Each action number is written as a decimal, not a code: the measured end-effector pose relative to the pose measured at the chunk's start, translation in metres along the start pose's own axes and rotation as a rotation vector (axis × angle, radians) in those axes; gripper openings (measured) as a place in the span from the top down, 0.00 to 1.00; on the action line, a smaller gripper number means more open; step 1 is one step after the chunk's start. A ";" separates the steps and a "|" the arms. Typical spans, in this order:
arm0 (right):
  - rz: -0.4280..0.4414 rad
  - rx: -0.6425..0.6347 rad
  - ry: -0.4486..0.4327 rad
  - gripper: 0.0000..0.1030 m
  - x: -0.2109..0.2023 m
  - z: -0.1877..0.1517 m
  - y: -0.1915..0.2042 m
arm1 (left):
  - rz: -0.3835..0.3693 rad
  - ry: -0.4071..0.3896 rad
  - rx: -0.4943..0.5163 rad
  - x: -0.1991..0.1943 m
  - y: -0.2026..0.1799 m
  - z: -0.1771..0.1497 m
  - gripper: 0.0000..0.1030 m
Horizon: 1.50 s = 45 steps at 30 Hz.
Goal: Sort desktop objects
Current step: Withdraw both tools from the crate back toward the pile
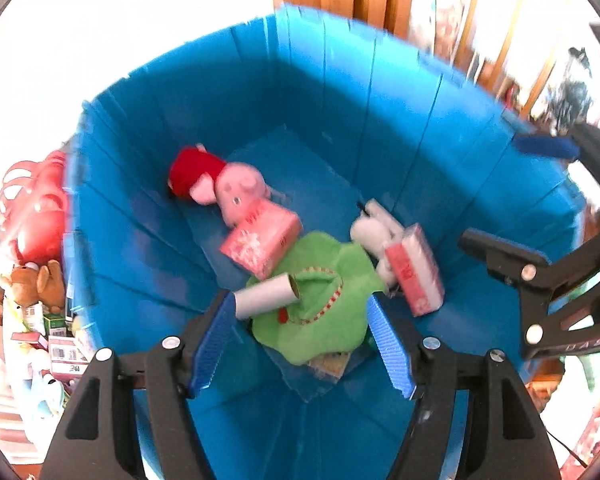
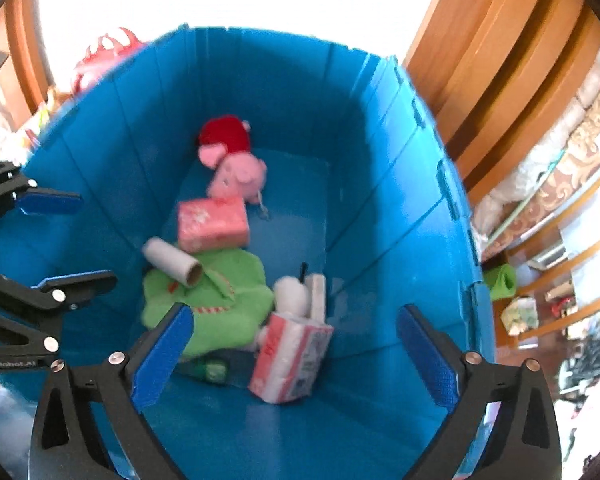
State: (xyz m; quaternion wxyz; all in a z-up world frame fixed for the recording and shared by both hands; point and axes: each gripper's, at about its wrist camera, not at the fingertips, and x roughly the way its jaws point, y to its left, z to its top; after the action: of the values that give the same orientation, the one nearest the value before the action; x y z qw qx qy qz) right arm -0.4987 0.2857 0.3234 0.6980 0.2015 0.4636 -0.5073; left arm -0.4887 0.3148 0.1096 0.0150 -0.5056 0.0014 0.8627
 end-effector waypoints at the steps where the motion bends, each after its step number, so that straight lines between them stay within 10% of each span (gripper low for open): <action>1: 0.011 0.007 -0.025 0.00 -0.009 0.000 0.004 | 0.003 -0.039 -0.008 -0.010 0.004 -0.004 0.35; 12: 0.186 0.054 -0.338 0.00 -0.080 -0.001 0.092 | 0.186 -0.400 -0.232 -0.085 0.084 -0.097 0.35; 19: 0.333 0.062 -0.435 0.00 -0.078 0.008 0.169 | 0.344 -0.430 -0.465 -0.090 0.174 -0.186 0.34; 31: 0.414 -0.067 -0.450 0.00 -0.050 0.022 0.316 | 0.430 -0.205 -0.721 -0.021 0.272 -0.340 0.34; 45: 0.287 -0.118 -0.092 0.00 0.142 -0.018 0.377 | 0.305 0.002 -0.979 0.067 0.273 -0.396 0.35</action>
State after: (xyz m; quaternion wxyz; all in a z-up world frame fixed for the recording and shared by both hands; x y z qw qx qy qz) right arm -0.1613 0.3775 0.1229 0.7944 0.2011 0.4266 -0.3828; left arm -0.1832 0.0365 -0.1463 -0.3497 -0.4482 -0.3291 0.7540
